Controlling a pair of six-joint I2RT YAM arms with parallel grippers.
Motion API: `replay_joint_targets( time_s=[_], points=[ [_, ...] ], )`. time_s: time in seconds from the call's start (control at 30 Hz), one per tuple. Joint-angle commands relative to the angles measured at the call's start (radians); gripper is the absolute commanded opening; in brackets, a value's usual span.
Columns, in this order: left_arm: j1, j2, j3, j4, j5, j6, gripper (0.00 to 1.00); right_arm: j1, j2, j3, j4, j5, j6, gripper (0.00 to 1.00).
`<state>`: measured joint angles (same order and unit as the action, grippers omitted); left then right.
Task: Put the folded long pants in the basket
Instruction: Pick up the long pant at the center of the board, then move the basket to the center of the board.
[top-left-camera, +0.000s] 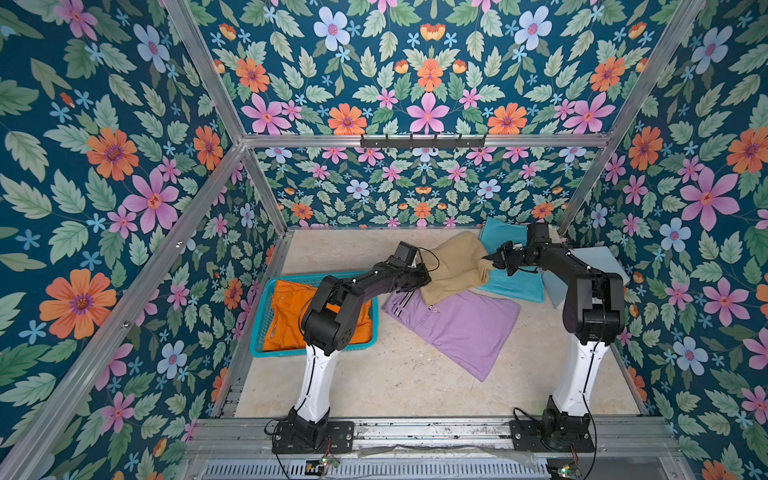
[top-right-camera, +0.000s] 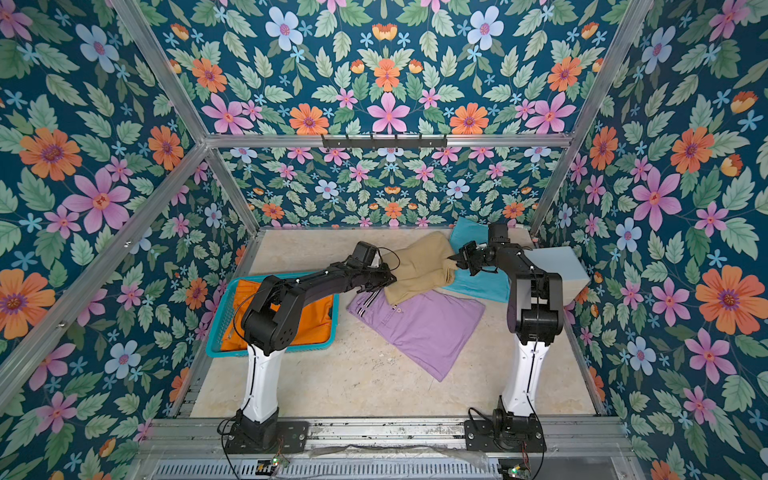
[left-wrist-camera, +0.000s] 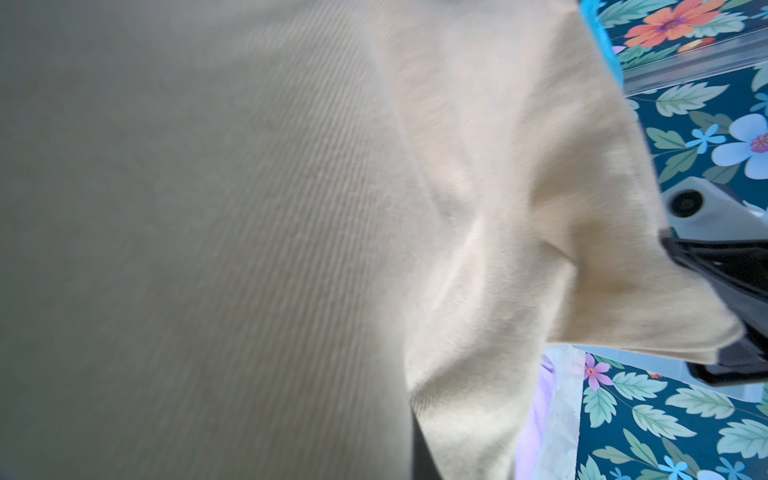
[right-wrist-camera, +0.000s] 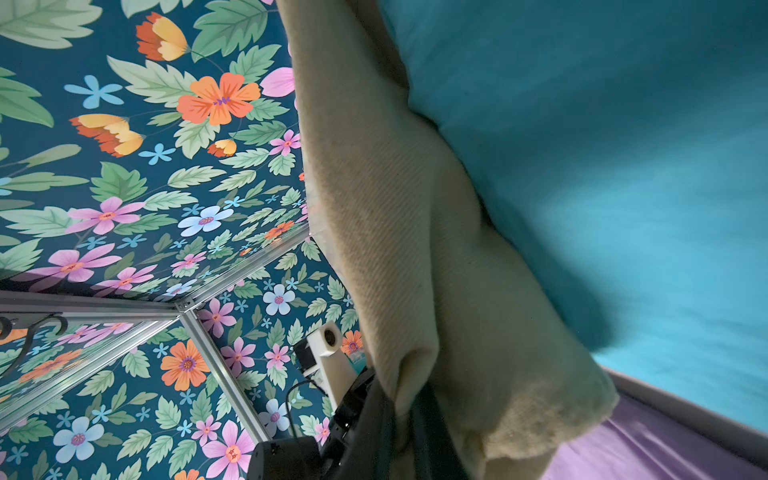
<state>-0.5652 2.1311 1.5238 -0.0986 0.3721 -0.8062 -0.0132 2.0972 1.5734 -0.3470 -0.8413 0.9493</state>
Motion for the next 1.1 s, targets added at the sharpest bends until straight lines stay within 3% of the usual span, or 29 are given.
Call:
replay_joint_targets(
  time_s=[0.0,0.43,0.57,0.73,0.93,1.07],
  points=[
    [0.001,-0.021,0.043,-0.047,-0.035,0.04,0.0,0.002,-0.021,0.001,-0.025,-0.001,-0.011,0.0],
    [0.001,-0.084,0.173,-0.211,-0.05,0.09,0.0,0.002,-0.104,0.006,-0.052,0.001,-0.019,0.0],
    [0.012,-0.118,0.258,-0.359,-0.073,0.165,0.0,0.014,-0.18,-0.018,-0.061,0.007,-0.017,0.0],
    [0.105,-0.232,0.301,-0.554,-0.06,0.302,0.0,0.111,-0.311,-0.077,-0.025,0.034,0.02,0.0],
    [0.305,-0.411,0.316,-0.879,-0.273,0.568,0.0,0.375,-0.398,-0.123,0.091,0.197,0.124,0.0],
    [0.42,-0.5,0.224,-0.94,-0.7,0.657,0.0,0.598,-0.379,-0.119,0.168,0.375,0.192,0.0]
  ],
)
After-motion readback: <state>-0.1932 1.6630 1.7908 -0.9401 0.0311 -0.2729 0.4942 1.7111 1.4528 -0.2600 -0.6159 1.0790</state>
